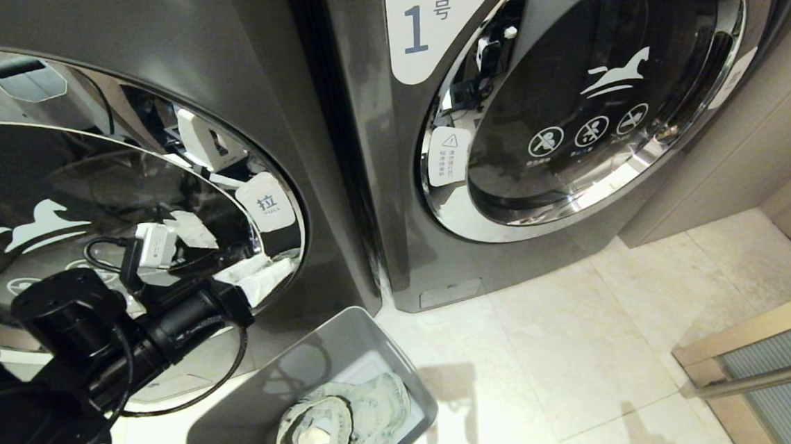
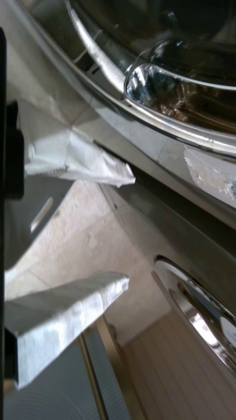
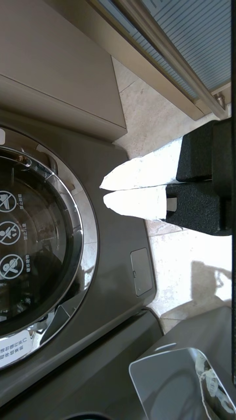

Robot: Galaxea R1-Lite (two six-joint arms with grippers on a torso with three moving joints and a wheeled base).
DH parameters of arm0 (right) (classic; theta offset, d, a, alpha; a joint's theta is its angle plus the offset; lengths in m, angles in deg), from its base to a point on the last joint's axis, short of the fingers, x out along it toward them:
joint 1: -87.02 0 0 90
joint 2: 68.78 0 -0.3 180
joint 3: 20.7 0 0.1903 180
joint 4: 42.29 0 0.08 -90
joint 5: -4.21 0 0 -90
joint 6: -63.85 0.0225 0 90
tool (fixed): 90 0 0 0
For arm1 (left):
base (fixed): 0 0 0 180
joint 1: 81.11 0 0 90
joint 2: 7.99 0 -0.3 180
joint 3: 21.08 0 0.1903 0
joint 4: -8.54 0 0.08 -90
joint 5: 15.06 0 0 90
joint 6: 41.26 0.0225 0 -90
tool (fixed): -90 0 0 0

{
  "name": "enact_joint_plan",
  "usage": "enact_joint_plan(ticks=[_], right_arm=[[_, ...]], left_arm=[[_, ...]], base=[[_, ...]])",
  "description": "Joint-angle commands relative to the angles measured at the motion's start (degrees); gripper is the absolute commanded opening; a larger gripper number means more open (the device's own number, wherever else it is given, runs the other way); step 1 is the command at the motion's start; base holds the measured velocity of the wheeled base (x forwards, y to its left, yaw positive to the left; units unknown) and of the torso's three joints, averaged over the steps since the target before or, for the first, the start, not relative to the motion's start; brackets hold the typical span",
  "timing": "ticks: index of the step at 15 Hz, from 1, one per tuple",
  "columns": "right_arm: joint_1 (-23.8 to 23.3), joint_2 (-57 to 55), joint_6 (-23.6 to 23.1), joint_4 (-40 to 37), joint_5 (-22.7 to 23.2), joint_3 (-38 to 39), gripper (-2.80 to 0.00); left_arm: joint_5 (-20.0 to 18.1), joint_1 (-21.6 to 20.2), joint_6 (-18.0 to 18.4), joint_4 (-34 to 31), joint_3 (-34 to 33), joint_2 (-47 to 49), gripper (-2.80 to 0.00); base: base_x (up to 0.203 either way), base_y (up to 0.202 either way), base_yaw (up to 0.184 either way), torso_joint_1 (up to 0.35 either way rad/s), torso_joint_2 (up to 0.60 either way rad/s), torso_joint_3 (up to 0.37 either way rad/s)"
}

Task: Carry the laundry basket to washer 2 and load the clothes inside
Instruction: Open the lid of the washing machine

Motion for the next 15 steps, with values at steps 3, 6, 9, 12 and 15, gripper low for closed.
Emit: enact_joint_plan(ticks=[3, 6, 9, 12, 15], right_arm=[[0.0, -0.1, 0.0, 0.1, 0.0, 2.3, -2.8], [0.0, -0.1, 0.0, 0.1, 0.0, 2.3, -2.8], [0.0, -0.1, 0.0, 0.1, 0.0, 2.3, -2.8], [0.0, -0.1, 0.0, 0.1, 0.0, 2.3, -2.8], [0.0, -0.1, 0.0, 0.1, 0.0, 2.3, -2.8]], left_arm=[[2.3, -0.7, 2.7, 0.5, 1.0, 0.3, 0.0], [2.3, -3.1, 2.6, 0.5, 6.1, 1.1, 0.0], [2.3, -3.5, 2.5, 0.5, 6.7, 1.3, 0.0], [2.0, -3.0, 1.1, 0.5, 6.2, 1.2, 0.0], [0.3, -2.2, 0.4, 0.5, 6.3, 1.3, 0.0]], base=[[0.0, 0.0, 0.0, 0.0, 0.0, 0.0], [0.0, 0.0, 0.0, 0.0, 0.0, 0.0], [0.0, 0.0, 0.0, 0.0, 0.0, 0.0], [0.0, 0.0, 0.0, 0.0, 0.0, 0.0], [0.0, 0.0, 0.0, 0.0, 0.0, 0.0]])
